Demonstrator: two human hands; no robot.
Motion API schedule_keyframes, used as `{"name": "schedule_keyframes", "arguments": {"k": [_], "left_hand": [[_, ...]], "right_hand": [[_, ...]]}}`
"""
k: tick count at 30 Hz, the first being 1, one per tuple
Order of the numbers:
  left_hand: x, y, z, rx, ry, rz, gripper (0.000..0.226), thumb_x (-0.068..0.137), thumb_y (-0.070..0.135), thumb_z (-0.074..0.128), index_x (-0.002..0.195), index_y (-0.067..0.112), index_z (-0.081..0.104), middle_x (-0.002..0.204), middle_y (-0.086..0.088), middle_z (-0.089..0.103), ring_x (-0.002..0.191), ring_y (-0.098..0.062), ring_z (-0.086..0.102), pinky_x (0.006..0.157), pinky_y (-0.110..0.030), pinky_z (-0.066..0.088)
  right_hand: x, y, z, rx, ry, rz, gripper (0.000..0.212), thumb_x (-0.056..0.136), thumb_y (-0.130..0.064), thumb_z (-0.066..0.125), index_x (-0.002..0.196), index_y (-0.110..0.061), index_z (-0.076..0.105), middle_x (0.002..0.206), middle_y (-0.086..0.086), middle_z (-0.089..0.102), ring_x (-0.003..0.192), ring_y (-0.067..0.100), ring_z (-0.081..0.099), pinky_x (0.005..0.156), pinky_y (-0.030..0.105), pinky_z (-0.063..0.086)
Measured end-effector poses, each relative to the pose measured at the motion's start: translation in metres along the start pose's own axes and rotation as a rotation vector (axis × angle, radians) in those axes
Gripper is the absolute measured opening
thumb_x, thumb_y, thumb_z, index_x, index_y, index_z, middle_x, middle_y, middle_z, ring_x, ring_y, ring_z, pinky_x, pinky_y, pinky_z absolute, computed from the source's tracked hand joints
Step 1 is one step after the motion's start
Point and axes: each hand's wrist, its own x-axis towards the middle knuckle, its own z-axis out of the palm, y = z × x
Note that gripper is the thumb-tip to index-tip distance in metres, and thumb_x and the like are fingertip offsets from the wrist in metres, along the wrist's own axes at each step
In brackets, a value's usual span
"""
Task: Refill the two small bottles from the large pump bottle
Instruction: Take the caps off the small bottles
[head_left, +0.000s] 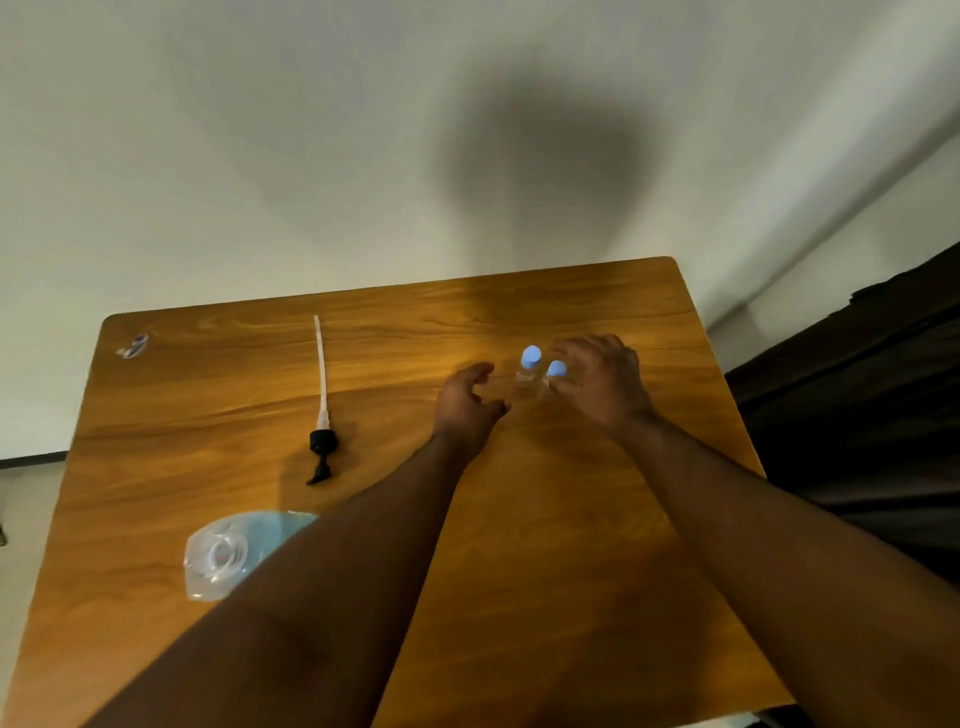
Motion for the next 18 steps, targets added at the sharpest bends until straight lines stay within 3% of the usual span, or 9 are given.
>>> {"name": "schedule_keyframes", "arguments": {"k": [4, 8, 10, 12, 14, 16, 18], "left_hand": [[0.031, 0.001, 0.022, 0.117, -0.062, 0.115, 0.073, 0.077, 0.012, 0.078, 0.142, 0.021, 0.046, 0.140, -0.005, 0.052, 0.126, -0.024, 0.049, 0.104, -0.041, 0.044], [0.046, 0.001, 0.036, 0.171, -0.088, 0.138, 0.070, 0.079, 0.018, 0.075, 0.142, 0.023, 0.045, 0.143, -0.003, 0.051, 0.129, -0.027, 0.047, 0.104, -0.043, 0.043], [0.052, 0.003, 0.037, 0.121, -0.076, 0.118, 0.060, 0.080, 0.017, 0.074, 0.137, 0.020, 0.052, 0.138, -0.003, 0.056, 0.126, -0.025, 0.050, 0.099, -0.036, 0.047], [0.048, 0.007, 0.033, -0.030, -0.024, 0.092, 0.045, 0.081, 0.014, 0.074, 0.125, 0.015, 0.064, 0.122, -0.001, 0.065, 0.114, -0.012, 0.058, 0.078, -0.011, 0.048], [0.032, 0.012, 0.023, -0.105, 0.025, 0.139, 0.035, 0.081, 0.016, 0.075, 0.116, 0.014, 0.068, 0.109, 0.007, 0.066, 0.098, 0.013, 0.057, 0.065, 0.000, 0.041], [0.004, 0.017, 0.006, -0.103, 0.053, 0.205, 0.032, 0.082, 0.020, 0.075, 0.113, 0.018, 0.067, 0.105, 0.019, 0.062, 0.096, 0.022, 0.051, 0.071, -0.003, 0.041], [-0.031, 0.021, -0.009, -0.112, 0.078, 0.247, 0.031, 0.082, 0.022, 0.075, 0.111, 0.021, 0.064, 0.105, 0.022, 0.062, 0.100, 0.014, 0.055, 0.082, -0.017, 0.045]], "right_hand": [[0.024, 0.004, 0.013, -0.008, -0.028, 0.022, 0.048, 0.080, -0.042, 0.068, 0.123, -0.025, 0.058, 0.124, -0.001, 0.062, 0.120, 0.023, 0.046, 0.094, 0.041, 0.030], [0.038, 0.004, 0.025, -0.018, -0.080, 0.040, 0.047, 0.078, -0.045, 0.068, 0.119, -0.025, 0.061, 0.120, -0.002, 0.064, 0.120, 0.022, 0.045, 0.093, 0.040, 0.026], [0.045, 0.002, 0.028, -0.033, -0.086, 0.035, 0.038, 0.079, -0.043, 0.068, 0.113, -0.026, 0.065, 0.112, -0.002, 0.067, 0.116, 0.021, 0.047, 0.092, 0.039, 0.025], [0.047, -0.001, 0.025, -0.030, -0.059, 0.016, 0.034, 0.079, -0.040, 0.069, 0.110, -0.025, 0.067, 0.105, -0.001, 0.068, 0.111, 0.021, 0.048, 0.088, 0.038, 0.026], [0.041, -0.010, 0.018, 0.007, -0.004, -0.006, 0.035, 0.078, -0.037, 0.072, 0.110, -0.024, 0.068, 0.103, 0.001, 0.067, 0.106, 0.020, 0.049, 0.083, 0.034, 0.024], [0.024, -0.026, 0.005, 0.104, 0.037, -0.055, 0.035, 0.076, -0.035, 0.074, 0.108, -0.022, 0.070, 0.100, 0.001, 0.066, 0.100, 0.017, 0.047, 0.080, 0.033, 0.024], [0.002, -0.047, -0.015, 0.211, 0.027, -0.096, 0.033, 0.074, -0.035, 0.075, 0.105, -0.023, 0.071, 0.097, -0.004, 0.065, 0.096, 0.011, 0.043, 0.080, 0.033, 0.025]]}}
